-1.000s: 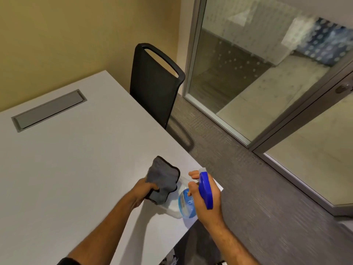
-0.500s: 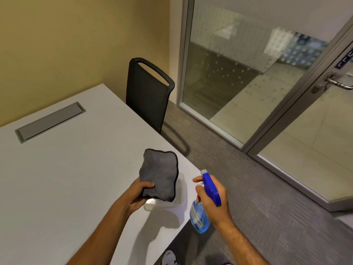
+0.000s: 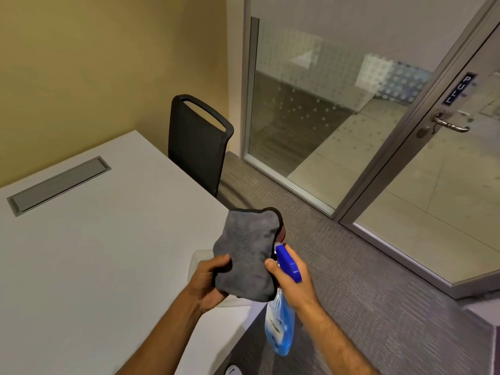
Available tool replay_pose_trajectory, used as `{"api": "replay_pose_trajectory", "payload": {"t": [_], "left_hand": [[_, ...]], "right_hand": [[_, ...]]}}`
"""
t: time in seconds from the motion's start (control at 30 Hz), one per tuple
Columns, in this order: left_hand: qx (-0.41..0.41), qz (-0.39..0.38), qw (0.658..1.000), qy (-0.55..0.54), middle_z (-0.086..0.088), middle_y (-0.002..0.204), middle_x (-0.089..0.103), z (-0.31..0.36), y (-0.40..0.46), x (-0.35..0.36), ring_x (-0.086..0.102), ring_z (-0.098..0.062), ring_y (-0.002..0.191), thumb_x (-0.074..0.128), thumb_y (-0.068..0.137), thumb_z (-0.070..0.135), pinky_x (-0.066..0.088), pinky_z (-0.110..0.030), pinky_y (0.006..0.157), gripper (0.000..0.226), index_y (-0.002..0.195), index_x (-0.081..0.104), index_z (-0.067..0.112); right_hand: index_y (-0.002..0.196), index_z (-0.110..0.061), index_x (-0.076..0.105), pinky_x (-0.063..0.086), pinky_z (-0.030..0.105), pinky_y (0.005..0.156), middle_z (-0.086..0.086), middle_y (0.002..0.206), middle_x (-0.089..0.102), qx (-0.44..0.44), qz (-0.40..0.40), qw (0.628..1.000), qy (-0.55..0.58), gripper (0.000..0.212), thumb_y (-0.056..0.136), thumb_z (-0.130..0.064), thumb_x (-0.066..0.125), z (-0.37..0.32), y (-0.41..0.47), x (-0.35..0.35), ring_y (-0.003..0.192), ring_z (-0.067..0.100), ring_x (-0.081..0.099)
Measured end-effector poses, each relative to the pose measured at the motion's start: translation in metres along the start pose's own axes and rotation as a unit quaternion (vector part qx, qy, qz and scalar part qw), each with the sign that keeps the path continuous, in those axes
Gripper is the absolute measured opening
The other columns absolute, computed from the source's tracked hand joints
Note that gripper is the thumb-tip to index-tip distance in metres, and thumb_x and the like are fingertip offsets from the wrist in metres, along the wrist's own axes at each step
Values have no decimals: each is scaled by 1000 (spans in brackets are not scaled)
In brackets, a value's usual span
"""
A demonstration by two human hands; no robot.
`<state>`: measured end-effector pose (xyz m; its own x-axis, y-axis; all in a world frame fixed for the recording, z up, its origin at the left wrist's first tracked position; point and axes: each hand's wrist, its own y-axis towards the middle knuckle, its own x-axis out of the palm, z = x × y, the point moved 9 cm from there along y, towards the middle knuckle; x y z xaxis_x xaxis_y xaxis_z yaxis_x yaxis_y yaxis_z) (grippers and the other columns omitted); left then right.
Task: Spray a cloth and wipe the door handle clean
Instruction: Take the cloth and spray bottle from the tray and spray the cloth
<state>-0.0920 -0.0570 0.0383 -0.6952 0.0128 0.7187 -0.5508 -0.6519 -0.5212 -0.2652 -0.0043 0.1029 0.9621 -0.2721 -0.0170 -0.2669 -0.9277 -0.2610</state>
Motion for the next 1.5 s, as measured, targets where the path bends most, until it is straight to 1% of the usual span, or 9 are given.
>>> {"api": "replay_pose_trajectory", "payload": {"t": [0.23, 0.37, 0.43, 0.6, 0.77, 0.9, 1.07, 1.23, 1.5], "left_hand": [[54, -12, 959, 278, 3, 121, 80, -15, 10, 36, 75, -19, 114, 78, 83, 35, 63, -30, 83, 59, 138, 59, 23], [86, 24, 927, 364, 9, 109, 79, -17, 9, 48, 76, -22, 104, 85, 25, 87, 63, -26, 78, 134, 134, 57, 15], [73, 40, 937, 339, 3, 121, 71, -24, 12, 45, 71, -22, 108, 82, 9, 89, 62, -32, 90, 159, 140, 50, 6], [-28, 52, 988, 143, -9, 123, 80, -57, 17, 23, 74, -32, 115, 89, 69, 49, 62, -49, 91, 77, 135, 65, 18], [-15, -10, 1000, -9, -20, 122, 78, -58, 27, 38, 79, -36, 106, 108, 40, 31, 67, -46, 79, 76, 109, 84, 10], [-35, -49, 997, -51, -24, 117, 79, -59, 34, 46, 79, -41, 103, 108, 41, 24, 66, -50, 77, 69, 103, 85, 4], [-46, -27, 998, 16, -24, 105, 81, -54, 30, 50, 81, -39, 89, 103, 37, 15, 66, -47, 69, 87, 117, 70, 4], [-28, 25, 995, 93, -15, 101, 83, -40, 26, 49, 82, -31, 85, 73, 70, 19, 64, -42, 61, 58, 125, 62, 9], [92, 63, 982, 150, -8, 125, 73, -3, 34, 60, 70, -32, 113, 62, 95, 5, 64, -42, 74, 43, 133, 59, 25]], "right_hand": [[103, -39, 78, 63, 31, 68, 1, 103, 82, 65, 28, 987, 147, 49, 57, -43, 94, 22, -6, -21, 94, 20, 78], [123, -18, 69, 64, 39, 74, 12, 110, 79, 41, 35, 987, 151, 65, 62, -33, 89, 18, -5, -29, 100, 30, 76], [121, -18, 68, 64, 36, 72, 10, 107, 79, 43, 52, 987, 149, 67, 60, -34, 89, 19, -5, -35, 98, 29, 77], [109, -24, 75, 63, 37, 75, 14, 106, 79, 16, 19, 988, 154, 38, 72, -21, 83, 8, -1, -39, 99, 32, 76], [101, -25, 76, 64, 53, 78, 24, 103, 74, 31, 19, 991, 132, 33, 69, -24, 83, 9, -2, -49, 96, 34, 74], [106, -28, 75, 62, 35, 72, 12, 106, 79, 33, 3, 990, 135, 38, 69, -26, 83, 6, -7, -48, 97, 28, 76], [102, -31, 77, 62, 33, 73, 9, 105, 79, 11, 16, 992, 126, 35, 68, -32, 84, -3, -15, -48, 98, 27, 76], [95, -30, 72, 61, 29, 67, 2, 91, 75, -55, 92, 993, 47, 27, 74, -45, 79, -21, -30, -67, 80, 15, 73], [82, -23, 70, 54, 27, 52, 3, 58, 60, -89, 91, 991, -34, 25, 87, -48, 74, -43, -58, -79, 50, 17, 59]]}}
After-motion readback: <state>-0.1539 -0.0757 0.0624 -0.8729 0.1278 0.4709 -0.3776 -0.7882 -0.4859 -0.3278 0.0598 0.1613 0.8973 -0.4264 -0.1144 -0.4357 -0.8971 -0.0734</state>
